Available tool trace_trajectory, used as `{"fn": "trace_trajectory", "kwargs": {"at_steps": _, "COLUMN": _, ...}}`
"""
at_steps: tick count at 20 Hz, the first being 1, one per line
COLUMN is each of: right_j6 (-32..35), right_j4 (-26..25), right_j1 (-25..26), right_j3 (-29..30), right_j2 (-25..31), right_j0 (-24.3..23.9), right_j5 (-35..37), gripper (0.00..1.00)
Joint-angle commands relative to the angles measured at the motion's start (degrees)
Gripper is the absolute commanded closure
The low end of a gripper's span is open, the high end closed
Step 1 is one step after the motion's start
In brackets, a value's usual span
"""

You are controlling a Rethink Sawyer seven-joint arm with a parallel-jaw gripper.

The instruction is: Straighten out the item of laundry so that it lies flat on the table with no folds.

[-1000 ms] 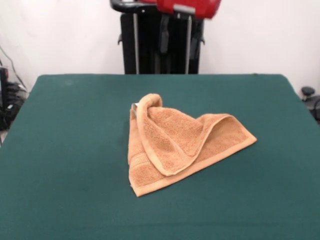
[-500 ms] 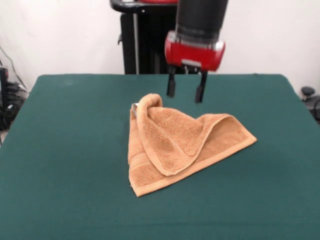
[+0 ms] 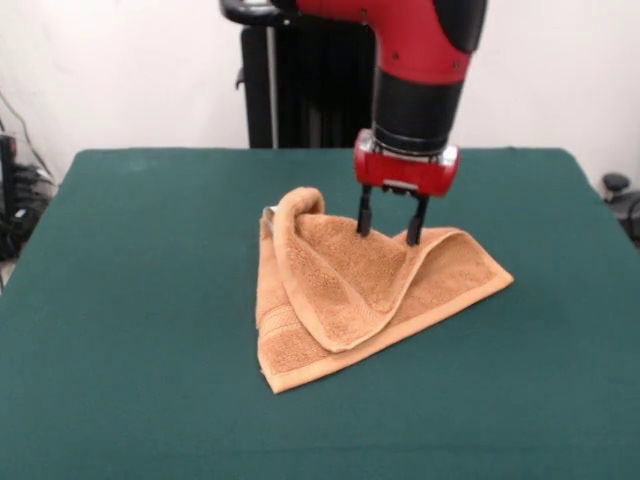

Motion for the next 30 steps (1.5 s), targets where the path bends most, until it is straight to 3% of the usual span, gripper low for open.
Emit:
{"fn": "trace_trajectory", "kwargs": {"at_steps": 1, "right_j6": 8.3, "right_j4": -3.2, "right_j1": 4.0, "right_j3": 7.0, "right_j2": 6.4, "right_j0": 2.4, "right_j5": -8.5, "gripper": 0.0}}
{"fn": "trace_trajectory", "kwargs": {"at_steps": 7, "right_j6": 9.3, "right_j4": -4.0, "right_j1": 5.5, "right_j3": 8.0, "right_j2": 6.2, "right_j0": 2.4, "right_j5": -12.5, "gripper": 0.0}}
{"fn": "trace_trajectory", "kwargs": {"at_steps": 18, "right_j6": 7.0, "right_j4": -1.6, "right_j1": 2.8, "right_j3": 4.3, "right_j2": 5.9, "right_j0": 2.5, "right_j5": -3.6, "gripper": 0.0}}
{"fn": "trace_trajectory", "kwargs": {"at_steps": 23, "right_j6": 4.7, "right_j4": -1.2, "right_j1": 2.1, "right_j3": 1.0, "right_j2": 6.8, "right_j0": 0.7, "right_j5": 1.7, "gripper": 0.0}}
{"fn": "trace_trajectory", "kwargs": {"at_steps": 30, "right_j6": 1.1, "right_j4": -2.3, "right_j1": 7.8, "right_j3": -8.1, "right_j2": 7.4, "right_j0": -1.7, "right_j5": 5.6, "gripper": 0.0}}
